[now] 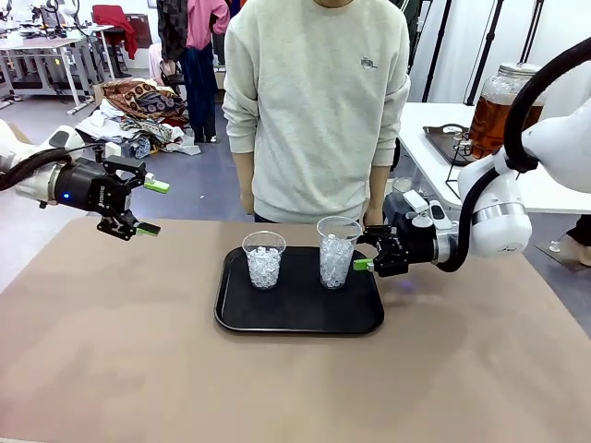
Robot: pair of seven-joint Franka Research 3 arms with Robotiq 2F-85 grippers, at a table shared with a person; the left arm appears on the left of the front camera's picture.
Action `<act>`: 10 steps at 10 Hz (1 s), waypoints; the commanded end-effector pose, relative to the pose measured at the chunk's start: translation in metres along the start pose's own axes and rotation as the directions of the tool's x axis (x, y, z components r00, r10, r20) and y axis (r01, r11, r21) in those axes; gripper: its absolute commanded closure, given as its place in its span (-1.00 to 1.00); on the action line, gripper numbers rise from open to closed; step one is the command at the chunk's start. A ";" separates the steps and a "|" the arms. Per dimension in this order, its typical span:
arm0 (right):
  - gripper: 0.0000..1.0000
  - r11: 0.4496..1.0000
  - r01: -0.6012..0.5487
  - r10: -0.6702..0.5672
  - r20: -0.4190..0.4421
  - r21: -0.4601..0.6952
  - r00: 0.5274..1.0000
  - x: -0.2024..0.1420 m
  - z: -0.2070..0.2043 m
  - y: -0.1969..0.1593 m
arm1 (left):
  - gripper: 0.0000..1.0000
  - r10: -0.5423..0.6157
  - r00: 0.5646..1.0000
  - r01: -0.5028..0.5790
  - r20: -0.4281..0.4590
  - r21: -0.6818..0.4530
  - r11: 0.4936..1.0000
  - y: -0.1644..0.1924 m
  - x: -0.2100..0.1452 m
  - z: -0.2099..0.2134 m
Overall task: Pour the drink into the iced cup.
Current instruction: Pick up the iced cup indicated by the human and present it to them.
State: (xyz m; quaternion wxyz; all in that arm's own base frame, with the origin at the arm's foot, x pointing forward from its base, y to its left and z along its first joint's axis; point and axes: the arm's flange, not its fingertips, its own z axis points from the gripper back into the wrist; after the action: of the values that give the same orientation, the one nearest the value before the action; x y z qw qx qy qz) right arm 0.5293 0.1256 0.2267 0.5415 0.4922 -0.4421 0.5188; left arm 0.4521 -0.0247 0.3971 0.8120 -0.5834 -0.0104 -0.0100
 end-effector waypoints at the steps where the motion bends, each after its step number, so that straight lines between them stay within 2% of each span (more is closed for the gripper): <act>1: -1.00 0.999 -0.038 0.038 0.014 -0.031 0.999 -0.001 -0.013 -0.007 | -1.00 0.007 1.000 -0.007 0.000 -0.003 1.000 -0.001 0.000 0.000; 6: -1.00 1.000 -0.012 0.012 0.007 0.006 1.000 -0.004 -0.028 -0.006 | -1.00 0.007 1.000 -0.007 0.000 -0.003 1.000 -0.001 0.000 0.000; 10: -1.00 1.000 -0.003 0.003 0.001 -0.012 1.000 -0.004 -0.044 -0.007 | -1.00 0.007 1.000 -0.007 0.000 -0.003 1.000 -0.001 0.000 0.000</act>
State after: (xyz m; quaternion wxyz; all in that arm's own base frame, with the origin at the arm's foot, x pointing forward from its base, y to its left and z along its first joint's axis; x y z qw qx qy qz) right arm 0.5301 0.1561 0.2192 0.5367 0.4980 -0.4371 0.5224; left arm 0.4521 -0.0246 0.3971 0.8120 -0.5834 -0.0104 -0.0100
